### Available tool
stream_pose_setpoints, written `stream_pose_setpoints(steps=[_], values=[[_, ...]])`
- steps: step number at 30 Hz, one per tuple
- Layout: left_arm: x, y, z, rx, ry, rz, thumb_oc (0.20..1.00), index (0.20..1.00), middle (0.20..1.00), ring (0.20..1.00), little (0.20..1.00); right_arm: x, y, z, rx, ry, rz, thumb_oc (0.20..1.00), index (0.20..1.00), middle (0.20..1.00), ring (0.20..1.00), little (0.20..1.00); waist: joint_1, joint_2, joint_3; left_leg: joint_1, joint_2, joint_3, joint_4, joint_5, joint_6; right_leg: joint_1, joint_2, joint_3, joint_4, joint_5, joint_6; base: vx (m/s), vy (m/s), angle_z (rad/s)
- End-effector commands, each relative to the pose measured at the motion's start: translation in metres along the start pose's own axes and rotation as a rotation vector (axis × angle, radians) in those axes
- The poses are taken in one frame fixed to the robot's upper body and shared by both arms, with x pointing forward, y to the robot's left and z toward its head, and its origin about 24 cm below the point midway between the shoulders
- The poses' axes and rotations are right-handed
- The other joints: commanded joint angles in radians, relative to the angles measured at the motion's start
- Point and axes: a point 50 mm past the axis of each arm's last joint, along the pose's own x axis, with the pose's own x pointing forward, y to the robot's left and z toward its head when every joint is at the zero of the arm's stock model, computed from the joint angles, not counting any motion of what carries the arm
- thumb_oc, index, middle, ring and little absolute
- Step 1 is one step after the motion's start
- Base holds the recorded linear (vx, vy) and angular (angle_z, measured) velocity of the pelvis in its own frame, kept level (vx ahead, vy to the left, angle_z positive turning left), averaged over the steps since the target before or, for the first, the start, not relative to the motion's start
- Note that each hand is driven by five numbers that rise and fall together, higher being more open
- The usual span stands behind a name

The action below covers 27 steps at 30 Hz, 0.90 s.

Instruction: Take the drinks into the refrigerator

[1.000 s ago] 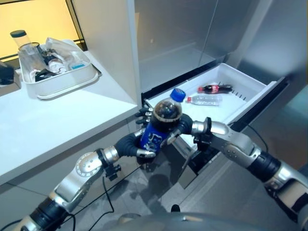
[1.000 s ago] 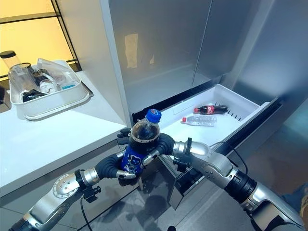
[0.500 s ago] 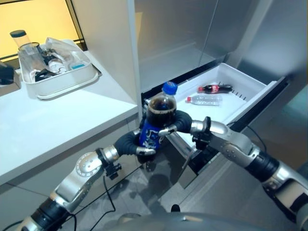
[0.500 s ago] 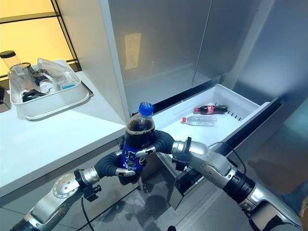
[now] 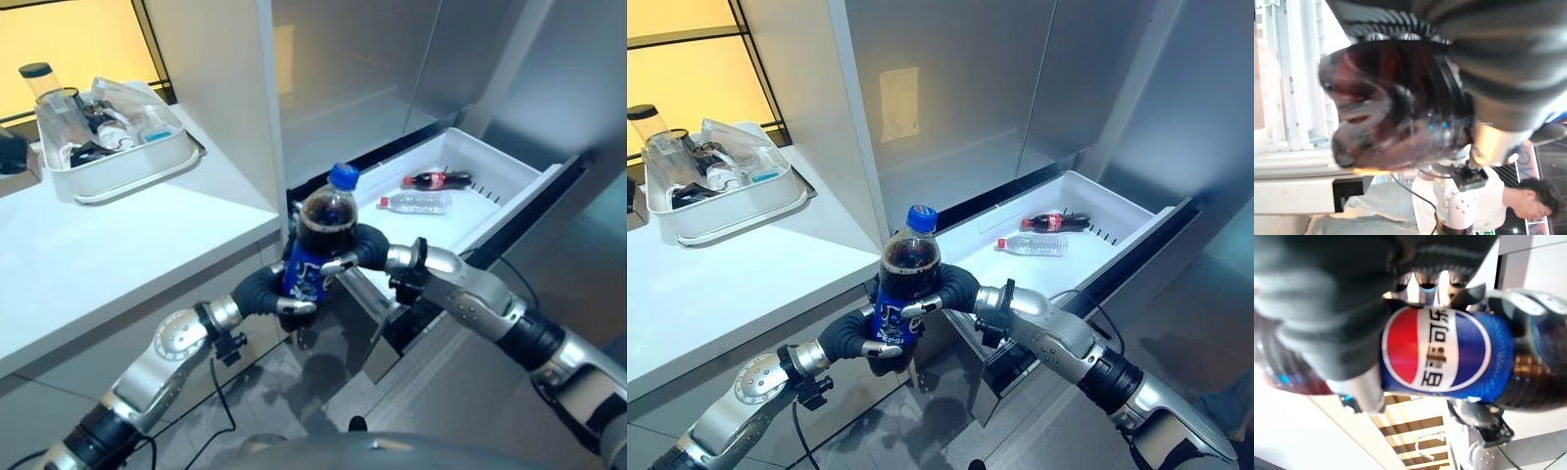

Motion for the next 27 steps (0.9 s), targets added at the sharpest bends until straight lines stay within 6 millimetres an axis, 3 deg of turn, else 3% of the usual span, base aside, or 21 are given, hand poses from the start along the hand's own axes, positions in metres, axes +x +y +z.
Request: stream_pose_setpoints(steps=[1,8,14,20,21,24,27], values=[[0.013,0.014,0.031,0.063,-0.177,0.047,1.0,1.0,1.0,1.0,1.0,0.035,0.049,0.038,0.123,-0.343,0.282,0.2,0.2,0.2,0.2,0.2,0.024,-0.017,-0.003,0.007,-0.005,-0.049,0.008,-0.073,0.015,0.016,-0.052,-0.041,0.123,-0.097,0.09,0.0,0.0,0.0],[0.013,0.012,0.023,0.0,-0.161,0.073,1.0,1.0,1.0,1.0,1.0,0.01,0.014,0.039,0.167,-0.51,-0.001,0.2,0.2,0.2,0.2,0.2,0.015,-0.017,-0.007,0.008,-0.006,-0.049,0.007,-0.074,0.016,0.017,-0.051,-0.043,0.12,-0.097,0.091,0.0,0.0,0.0],[0.003,0.011,0.014,-0.048,-0.136,0.107,1.0,1.0,1.0,1.0,1.0,-0.015,-0.002,0.039,0.164,-0.584,-0.152,0.2,0.2,0.2,0.2,0.2,0.012,-0.018,-0.012,0.01,-0.005,-0.051,0.006,-0.076,0.016,0.019,-0.05,-0.043,0.119,-0.098,0.093,0.0,0.0,0.0],[-0.013,0.01,0.005,-0.117,-0.107,0.156,1.0,1.0,1.0,1.0,1.0,-0.059,-0.024,0.047,0.11,-0.683,-0.366,0.2,0.2,0.2,0.2,0.2,0.012,-0.021,-0.009,0.008,-0.006,-0.054,0.007,-0.078,0.018,0.018,-0.049,-0.046,0.118,-0.099,0.094,0.0,0.0,0.01],[-0.013,0.01,0.005,-0.118,-0.106,0.155,1.0,1.0,1.0,1.0,1.0,-0.059,-0.024,0.047,0.11,-0.683,-0.367,0.2,0.2,0.2,0.2,0.2,0.013,-0.021,-0.01,0.008,-0.006,-0.054,0.007,-0.078,0.018,0.018,-0.049,-0.046,0.118,-0.099,0.094,0.0,0.0,0.0],[-0.023,0.012,0.0,-0.15,-0.093,0.201,1.0,1.0,1.0,1.0,1.0,-0.088,-0.033,0.053,0.059,-0.738,-0.499,0.2,0.2,0.2,0.2,0.2,0.011,-0.022,-0.004,0.004,-0.006,-0.057,0.008,-0.078,0.02,0.014,-0.05,-0.047,0.121,-0.1,0.095,0.0,0.0,0.0],[-0.027,0.012,-0.002,-0.168,-0.087,0.223,1.0,1.0,1.0,1.0,1.0,-0.1,-0.036,0.054,0.047,-0.768,-0.556,0.2,0.2,0.2,0.2,0.2,0.011,-0.023,-0.003,0.001,-0.007,-0.059,0.009,-0.079,0.021,0.011,-0.05,-0.046,0.123,-0.101,0.095,0.0,0.0,0.0]])
